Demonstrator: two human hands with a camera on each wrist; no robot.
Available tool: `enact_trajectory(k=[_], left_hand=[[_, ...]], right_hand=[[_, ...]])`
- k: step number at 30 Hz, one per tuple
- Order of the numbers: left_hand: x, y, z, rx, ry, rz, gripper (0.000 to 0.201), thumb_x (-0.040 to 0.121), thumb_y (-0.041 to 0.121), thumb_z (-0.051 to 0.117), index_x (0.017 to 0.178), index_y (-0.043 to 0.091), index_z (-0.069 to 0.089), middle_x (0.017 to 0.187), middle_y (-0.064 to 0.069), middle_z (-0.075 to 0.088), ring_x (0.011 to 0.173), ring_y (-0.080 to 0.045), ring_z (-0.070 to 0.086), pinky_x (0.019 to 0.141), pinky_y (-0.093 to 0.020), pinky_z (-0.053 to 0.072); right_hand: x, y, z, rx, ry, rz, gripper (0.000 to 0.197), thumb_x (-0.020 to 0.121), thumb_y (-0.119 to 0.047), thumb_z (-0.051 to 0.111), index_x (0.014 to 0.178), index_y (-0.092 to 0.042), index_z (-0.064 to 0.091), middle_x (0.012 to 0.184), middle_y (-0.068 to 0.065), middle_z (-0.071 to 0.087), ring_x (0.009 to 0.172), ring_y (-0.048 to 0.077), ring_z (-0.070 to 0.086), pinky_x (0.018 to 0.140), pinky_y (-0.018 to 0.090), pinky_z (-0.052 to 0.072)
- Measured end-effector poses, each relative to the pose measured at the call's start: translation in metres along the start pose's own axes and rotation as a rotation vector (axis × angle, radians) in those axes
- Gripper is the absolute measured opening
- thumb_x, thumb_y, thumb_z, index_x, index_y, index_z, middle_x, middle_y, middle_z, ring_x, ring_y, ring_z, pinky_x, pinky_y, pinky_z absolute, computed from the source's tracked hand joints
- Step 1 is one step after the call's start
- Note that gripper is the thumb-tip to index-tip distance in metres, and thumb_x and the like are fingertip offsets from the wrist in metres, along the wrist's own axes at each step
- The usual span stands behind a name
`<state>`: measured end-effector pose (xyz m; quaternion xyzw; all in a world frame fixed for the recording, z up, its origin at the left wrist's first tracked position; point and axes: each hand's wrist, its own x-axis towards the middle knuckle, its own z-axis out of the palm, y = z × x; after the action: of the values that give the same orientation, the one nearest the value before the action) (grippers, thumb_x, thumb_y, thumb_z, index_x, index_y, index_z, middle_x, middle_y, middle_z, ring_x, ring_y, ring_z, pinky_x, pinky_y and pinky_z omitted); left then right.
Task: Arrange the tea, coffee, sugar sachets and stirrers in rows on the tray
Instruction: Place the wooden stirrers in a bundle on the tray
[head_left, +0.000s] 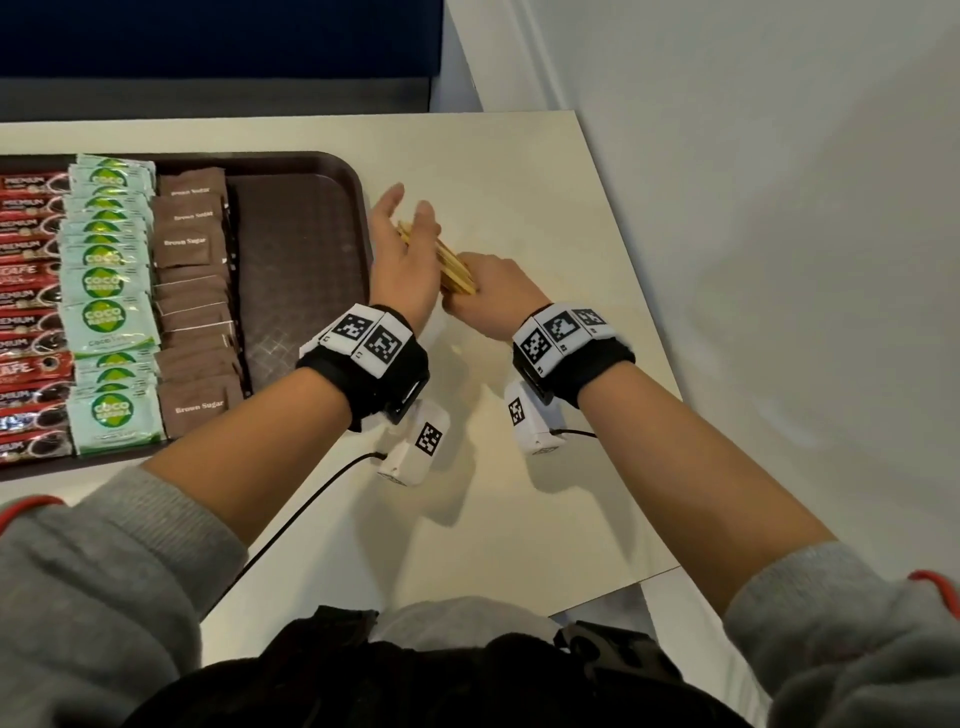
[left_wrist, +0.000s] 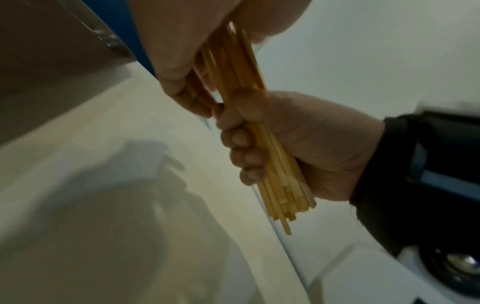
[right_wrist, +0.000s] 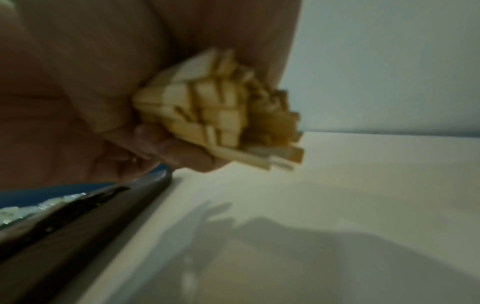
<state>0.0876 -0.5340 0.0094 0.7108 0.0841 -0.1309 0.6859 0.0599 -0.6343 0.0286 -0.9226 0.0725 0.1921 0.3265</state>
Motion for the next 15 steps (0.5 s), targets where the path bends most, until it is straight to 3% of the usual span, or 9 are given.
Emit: enact_trajectory(k=[2,4,6,9,12,15], left_hand=[[-0.004,0.006,-0.015,-0.025,0.094,0.107,0.039,0.101,0.035,0.034,0.139,0.035,0.027,0.123,-0.005,0.059,0.103,-0.012,0.062,0.092,-0.035,0.050],[-0.005,0.009,-0.031,-0.003,0.149,0.196,0.029,0.101,0.030,0.035,0.128,0.035,0.041,0.111,0.003,0.061,0.094,-0.006,0.062,0.086,-0.033,0.051],[-0.002,0.013,-0.049,0.045,0.175,0.213,0.022,0.100,0.027,0.039,0.103,0.028,0.060,0.086,0.008,0.063,0.081,-0.006,0.061,0.085,-0.038,0.053],[0.003,0.016,-0.078,0.156,0.132,0.193,0.022,0.094,0.037,0.047,0.075,0.033,0.057,0.073,0.012,0.061,0.074,-0.010,0.060,0.083,-0.038,0.053],[0.004,0.017,-0.104,0.213,0.121,0.246,0.013,0.086,0.035,0.063,0.081,0.030,0.051,0.074,0.014,0.056,0.069,-0.003,0.056,0.075,-0.027,0.051],[0.003,0.020,-0.123,0.179,0.162,0.270,0.018,0.084,0.020,0.062,0.092,0.025,0.048,0.076,0.014,0.052,0.064,0.001,0.051,0.068,-0.021,0.047]], right_hand=[[0.001,-0.017,0.005,0.002,-0.015,-0.036,0.026,0.085,-0.014,0.054,0.066,-0.026,0.041,0.067,-0.003,0.051,0.059,0.013,0.049,0.050,0.019,0.034],[0.002,-0.033,0.011,-0.006,-0.024,-0.067,0.020,0.084,-0.013,0.056,0.070,-0.023,0.045,0.069,-0.001,0.053,0.061,0.014,0.050,0.051,0.019,0.036],[0.005,-0.048,0.017,-0.051,-0.030,-0.089,0.008,0.084,-0.014,0.057,0.079,-0.016,0.050,0.075,0.003,0.056,0.064,0.018,0.052,0.052,0.020,0.037],[0.010,-0.069,0.028,-0.118,-0.032,-0.106,0.005,0.084,-0.017,0.056,0.085,-0.014,0.053,0.077,0.003,0.055,0.066,0.020,0.053,0.052,0.021,0.036],[0.014,-0.090,0.039,-0.128,-0.017,-0.125,0.019,0.083,-0.019,0.058,0.099,-0.009,0.060,0.083,0.005,0.057,0.070,0.020,0.056,0.053,0.020,0.038],[0.015,-0.110,0.050,-0.103,-0.003,-0.153,0.025,0.083,-0.021,0.061,0.105,-0.010,0.058,0.087,0.004,0.059,0.074,0.019,0.058,0.057,0.021,0.041]])
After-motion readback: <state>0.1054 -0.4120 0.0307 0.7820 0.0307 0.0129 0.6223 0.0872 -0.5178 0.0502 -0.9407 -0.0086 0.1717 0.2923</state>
